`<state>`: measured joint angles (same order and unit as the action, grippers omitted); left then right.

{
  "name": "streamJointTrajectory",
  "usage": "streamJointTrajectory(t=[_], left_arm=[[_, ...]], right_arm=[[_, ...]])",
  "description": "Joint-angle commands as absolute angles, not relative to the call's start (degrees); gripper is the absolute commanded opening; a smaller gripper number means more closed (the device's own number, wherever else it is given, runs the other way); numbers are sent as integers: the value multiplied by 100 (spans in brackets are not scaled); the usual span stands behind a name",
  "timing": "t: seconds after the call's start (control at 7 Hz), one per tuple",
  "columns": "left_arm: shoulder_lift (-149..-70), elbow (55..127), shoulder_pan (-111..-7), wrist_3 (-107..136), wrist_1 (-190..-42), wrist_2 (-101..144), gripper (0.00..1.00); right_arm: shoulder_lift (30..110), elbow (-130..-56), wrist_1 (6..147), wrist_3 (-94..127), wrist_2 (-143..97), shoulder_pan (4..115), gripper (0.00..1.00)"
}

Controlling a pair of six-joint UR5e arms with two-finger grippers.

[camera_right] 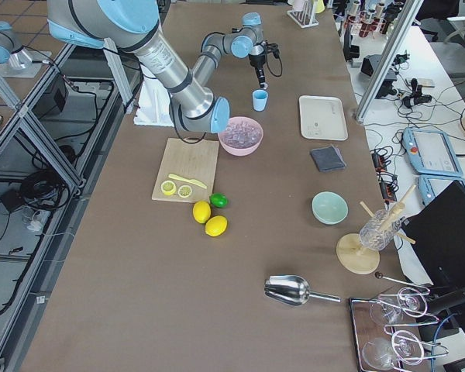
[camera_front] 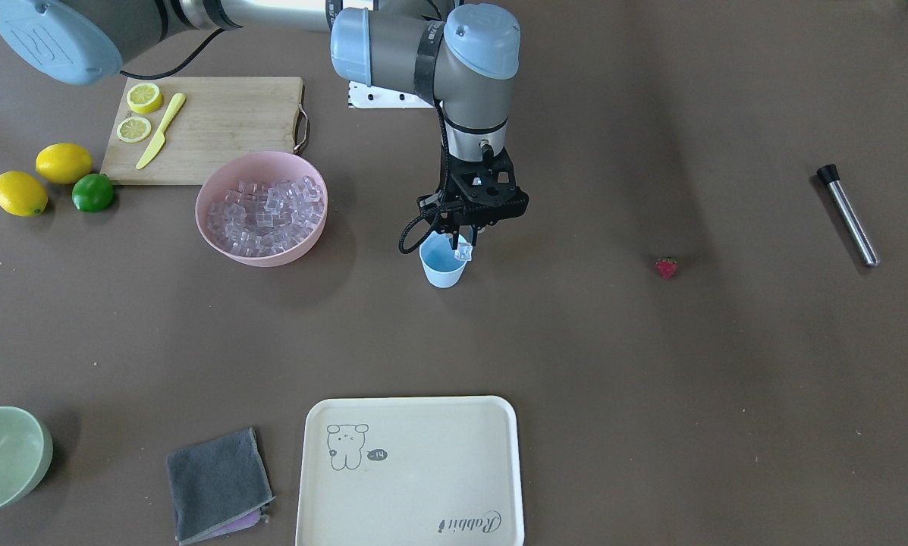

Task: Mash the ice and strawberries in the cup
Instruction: 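Carry the ice cube with the right gripper over the light-blue cup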

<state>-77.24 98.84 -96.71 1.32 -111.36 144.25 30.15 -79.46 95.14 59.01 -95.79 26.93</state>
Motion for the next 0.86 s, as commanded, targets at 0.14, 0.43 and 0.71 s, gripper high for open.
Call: streamJointTrajectory(t=[0.14,0.43,0.71], left_arm=[[-7708,9870,-9686,132,-11136,14432,99],[-7708,9879,-9694,132,-11136,14440,99],[-7717,9879,-9686,132,-11136,14440,99]], right_arm=[[3267,-8111,9510,5880,-9624,2690,3],[3663,-8567,9510,5827,-9633,2689,4],[3630,-8587,9519,5915,-9642,2681,5]])
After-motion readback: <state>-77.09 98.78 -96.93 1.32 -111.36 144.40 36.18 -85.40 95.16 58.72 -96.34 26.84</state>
